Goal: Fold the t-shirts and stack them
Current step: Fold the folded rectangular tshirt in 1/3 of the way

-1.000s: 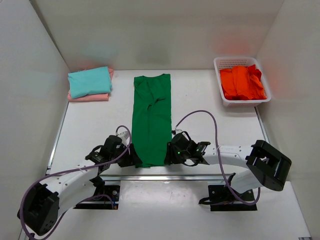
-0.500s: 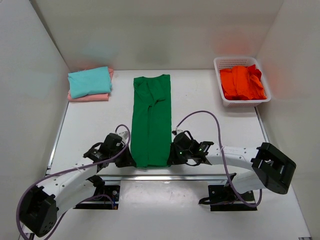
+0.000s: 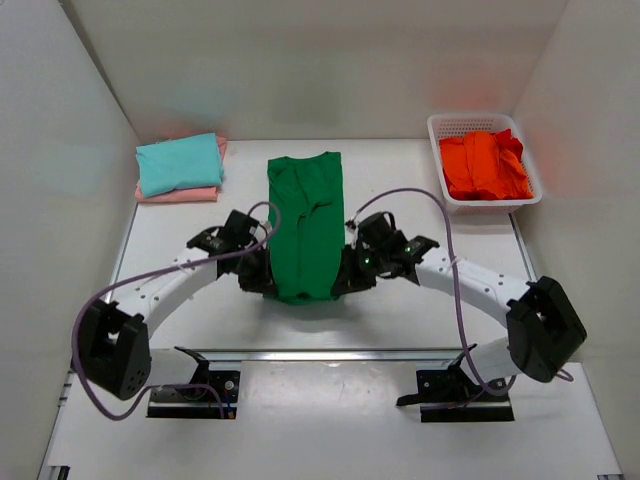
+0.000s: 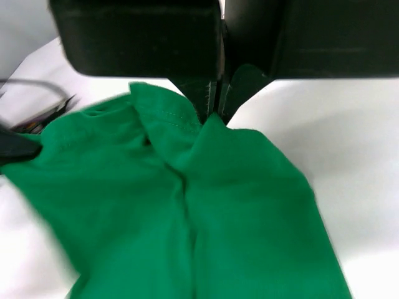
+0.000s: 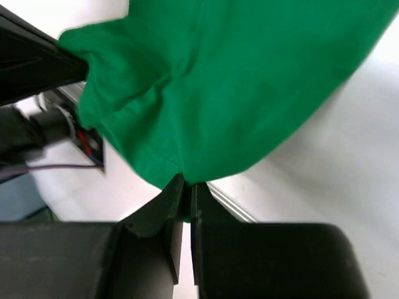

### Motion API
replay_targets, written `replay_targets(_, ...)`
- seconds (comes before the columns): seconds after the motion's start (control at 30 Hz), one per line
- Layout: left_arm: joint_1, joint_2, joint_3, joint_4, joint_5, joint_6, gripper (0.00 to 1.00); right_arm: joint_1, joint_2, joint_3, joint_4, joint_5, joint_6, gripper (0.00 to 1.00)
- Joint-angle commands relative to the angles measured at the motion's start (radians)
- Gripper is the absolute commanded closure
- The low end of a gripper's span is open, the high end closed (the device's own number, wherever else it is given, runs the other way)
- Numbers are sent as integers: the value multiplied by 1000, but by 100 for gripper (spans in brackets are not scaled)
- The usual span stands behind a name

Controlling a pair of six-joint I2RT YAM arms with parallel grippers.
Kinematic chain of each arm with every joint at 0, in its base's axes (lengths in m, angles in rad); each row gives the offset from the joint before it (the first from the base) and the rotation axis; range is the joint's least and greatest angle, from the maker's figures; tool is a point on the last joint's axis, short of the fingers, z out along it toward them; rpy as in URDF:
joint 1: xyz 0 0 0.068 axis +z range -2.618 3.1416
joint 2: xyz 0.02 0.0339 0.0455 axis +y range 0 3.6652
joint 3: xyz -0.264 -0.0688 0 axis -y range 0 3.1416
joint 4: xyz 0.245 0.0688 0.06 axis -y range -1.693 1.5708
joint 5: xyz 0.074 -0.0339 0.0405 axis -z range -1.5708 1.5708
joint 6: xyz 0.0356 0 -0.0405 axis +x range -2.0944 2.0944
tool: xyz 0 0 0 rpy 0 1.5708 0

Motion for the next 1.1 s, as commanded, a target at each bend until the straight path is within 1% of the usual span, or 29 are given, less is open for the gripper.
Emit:
replay_targets(0.0, 58, 79, 159, -55, -15, 54, 100, -124, 85, 131, -80, -144, -121, 100)
replay_targets(0.07, 82, 165, 243, -60, -29, 53, 100, -167, 155, 217, -145, -168, -164, 100)
replay_targets(0.17, 134, 245, 357, -43, -23, 37, 100, -232, 253, 347, -189, -204, -228, 100)
replay_targets(0.3, 166, 352, 447, -43, -56, 53, 100, -289, 335, 441, -204, -212, -250, 100)
replay_targets(0.33, 175, 366, 474, -43, -50, 53, 100, -304, 358, 443, -204, -216, -265, 100)
replay_targets(0.5, 210, 476, 560, -36, -50, 71, 100, -335, 451, 548, -219, -235, -295, 100)
replay_targets(0.73, 224, 631, 728, -32, -60, 76, 100, -361, 634, 759, -253, -221, -342, 100)
replay_targets(0.77, 230, 660, 773, -36, -58, 74, 98, -378, 661, 800, -238, -225, -351, 100)
replay_targets(0.8, 241, 679, 826, -42, -60, 74, 94, -378, 694, 838, -230, -221, -359, 96)
replay_targets(0.83, 246, 708, 852, -37, -55, 71, 69, -384, 709, 880, -221, -204, -362, 84)
replay_targets(0.87, 256, 733, 907, -37, -46, 65, 65, -398, 737, 907, -215, -189, -371, 80)
replay_targets(0.9, 261, 742, 952, -26, -47, 60, 66, -404, 761, 946, -210, -172, -379, 77)
replay_targets(0.93, 270, 753, 975, -23, -40, 47, 63, -404, 769, 978, -196, -140, -391, 69)
replay_targets(0.97, 281, 762, 1009, -23, -31, 36, 51, -402, 763, 993, -195, -109, -391, 64)
replay_targets(1.0, 278, 761, 1027, -19, -26, 34, 44, -417, 755, 1009, -184, -89, -402, 55)
replay_targets(1.03, 289, 754, 1028, -20, -24, 30, 44, -416, 743, 1006, -173, -51, -402, 43)
replay_targets(1.07, 290, 739, 1012, -23, -12, 22, 49, -419, 717, 1001, -167, -6, -406, 40)
